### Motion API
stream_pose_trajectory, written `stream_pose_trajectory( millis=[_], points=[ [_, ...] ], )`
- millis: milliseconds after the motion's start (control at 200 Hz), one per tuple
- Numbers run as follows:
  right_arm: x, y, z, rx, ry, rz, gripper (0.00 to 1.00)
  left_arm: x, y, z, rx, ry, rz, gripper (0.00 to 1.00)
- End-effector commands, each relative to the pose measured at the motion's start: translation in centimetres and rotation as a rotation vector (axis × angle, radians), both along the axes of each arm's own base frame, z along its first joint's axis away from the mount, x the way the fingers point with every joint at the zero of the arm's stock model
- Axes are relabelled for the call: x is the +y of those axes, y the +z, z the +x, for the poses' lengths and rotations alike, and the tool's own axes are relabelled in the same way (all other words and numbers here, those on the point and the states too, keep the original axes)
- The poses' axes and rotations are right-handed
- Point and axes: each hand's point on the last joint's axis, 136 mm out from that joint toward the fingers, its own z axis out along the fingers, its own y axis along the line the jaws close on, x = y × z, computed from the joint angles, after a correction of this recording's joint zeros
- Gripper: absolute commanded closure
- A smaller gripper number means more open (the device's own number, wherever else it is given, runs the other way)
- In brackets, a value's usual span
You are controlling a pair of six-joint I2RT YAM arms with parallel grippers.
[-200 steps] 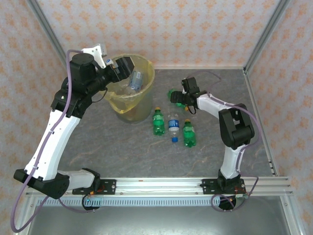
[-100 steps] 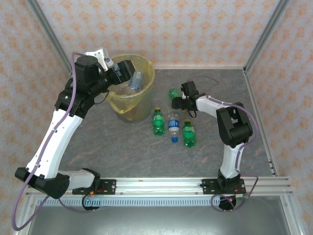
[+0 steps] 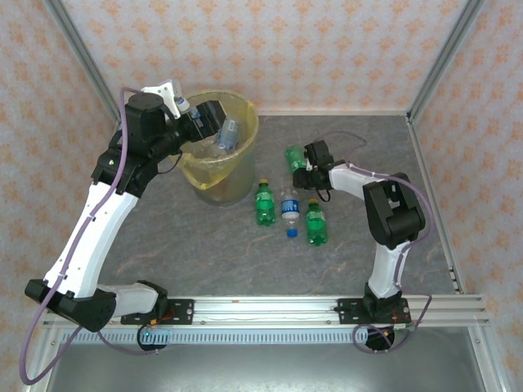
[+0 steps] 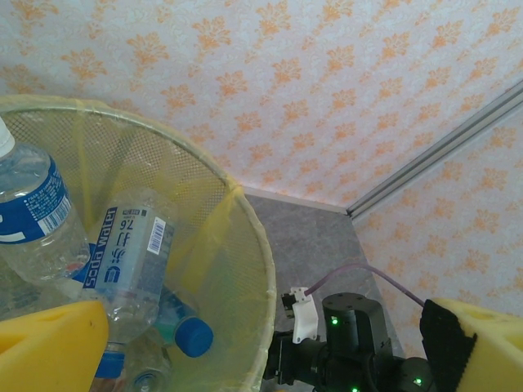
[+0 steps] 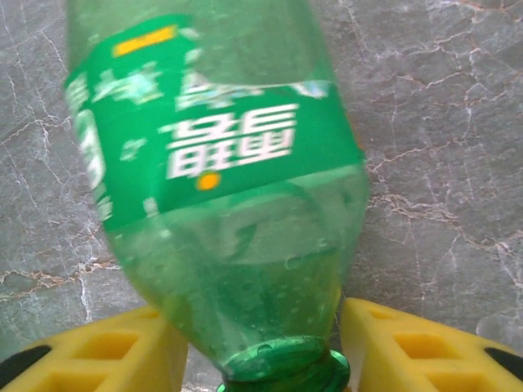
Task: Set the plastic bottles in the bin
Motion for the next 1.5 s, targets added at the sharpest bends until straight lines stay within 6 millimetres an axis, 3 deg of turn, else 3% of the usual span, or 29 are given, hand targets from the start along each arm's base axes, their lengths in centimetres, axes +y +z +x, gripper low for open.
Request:
stream_pose_trajectory(
  millis=[0, 240, 370, 666, 861, 1146, 1261, 1492],
  points=[
    [-0.4, 1.2, 0.0, -0.033, -0.004, -0.004, 0.54, -0.2, 1.3, -0.7, -0.033, -0.01, -0.027, 0.01],
    [-0.5, 1.5, 0.0, -0.047, -0.004, -0.006, 0.75, -0.1, 1.7, -1.2, -0.039, -0.011, -0.047, 0.01],
    [-0.6, 3.2, 0.0, -0.083, -0.017, 0.012, 0.76, -0.4, 2.0, -1.3, -0.046, -0.025, -0.071, 0.01],
    [0.0, 12.3, -1.2, -0.303, -0.006, 0.05, 0.77, -2.6, 2.8, -0.5, -0.051, -0.088, -0.219, 0.04],
    [2.3, 19.6, -4.3, -0.496, 0.06, 0.047, 0.78, -5.5, 3.3, 0.4, -0.06, -0.181, -0.291, 0.06],
    [6.1, 28.4, -9.7, -0.706, 0.156, 0.119, 0.8, -10.3, 1.4, 1.7, -0.01, -0.294, -0.284, 0.09],
    [7.5, 30.4, -11.6, -0.745, 0.192, 0.128, 0.8, -12.0, 0.9, 1.9, 0.005, -0.338, -0.273, 0.1],
    [9.1, 31.5, -13.7, -0.754, 0.234, 0.119, 0.8, -14.9, 0.3, 1.7, 0.017, -0.421, -0.249, 0.14]
  ],
)
